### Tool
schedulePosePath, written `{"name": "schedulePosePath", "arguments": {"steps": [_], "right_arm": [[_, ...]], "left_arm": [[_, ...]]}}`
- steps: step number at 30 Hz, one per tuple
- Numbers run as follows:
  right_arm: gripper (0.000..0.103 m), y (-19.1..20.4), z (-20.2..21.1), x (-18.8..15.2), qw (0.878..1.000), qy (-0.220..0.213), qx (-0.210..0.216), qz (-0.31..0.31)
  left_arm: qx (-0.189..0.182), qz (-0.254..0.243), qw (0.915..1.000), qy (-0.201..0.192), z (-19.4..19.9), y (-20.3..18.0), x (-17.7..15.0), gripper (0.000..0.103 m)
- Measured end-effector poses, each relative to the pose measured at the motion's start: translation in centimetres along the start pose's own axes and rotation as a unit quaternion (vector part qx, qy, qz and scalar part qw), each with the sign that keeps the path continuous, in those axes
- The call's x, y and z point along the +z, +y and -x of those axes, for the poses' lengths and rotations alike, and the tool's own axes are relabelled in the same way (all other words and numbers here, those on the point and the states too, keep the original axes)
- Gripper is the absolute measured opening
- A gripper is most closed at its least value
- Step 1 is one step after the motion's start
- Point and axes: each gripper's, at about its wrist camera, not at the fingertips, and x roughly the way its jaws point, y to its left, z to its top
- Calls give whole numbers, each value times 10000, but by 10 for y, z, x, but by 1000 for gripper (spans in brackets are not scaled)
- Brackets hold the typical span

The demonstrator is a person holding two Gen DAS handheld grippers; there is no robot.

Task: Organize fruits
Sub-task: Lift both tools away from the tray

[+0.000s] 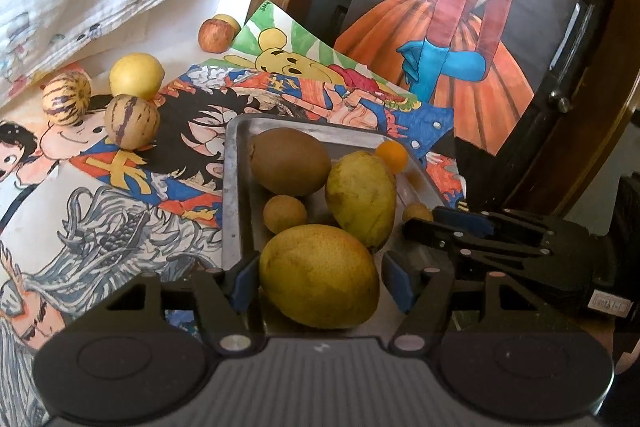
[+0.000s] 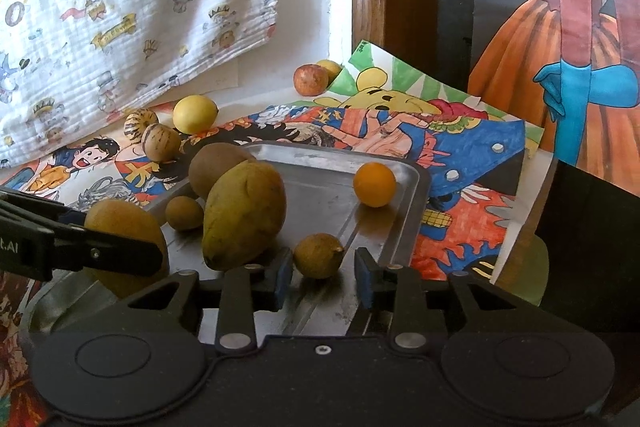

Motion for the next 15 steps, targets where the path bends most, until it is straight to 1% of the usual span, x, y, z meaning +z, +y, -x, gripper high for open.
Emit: {"name": "schedulePosePath", "arguments": {"steps": [1,3,6,11,12,15], "right_arm": [[41,0,3,1,10000,-21,-14,-19],[45,0,10,2,9999,-83,-43,-62],[52,1,22,4,9997,-163,-87,-126],[71,7,48,5,9991,-321,-139,-256],[73,8,53,5,9989,-351,-154,-281],[79,14,70,4,9982,-434,-206,-358]], "left_arm": [[-6,30,10000,-43,3,0,0,74],[18,51,9998,-195,12,-1,0,81],[65,66,9993,-352,25,-2,-1,84],[208,120,9981,-564,48,-1,-4,94],[246,129,9977,-617,54,-1,-5,97],[350,149,9963,-764,70,0,-9,100]]}}
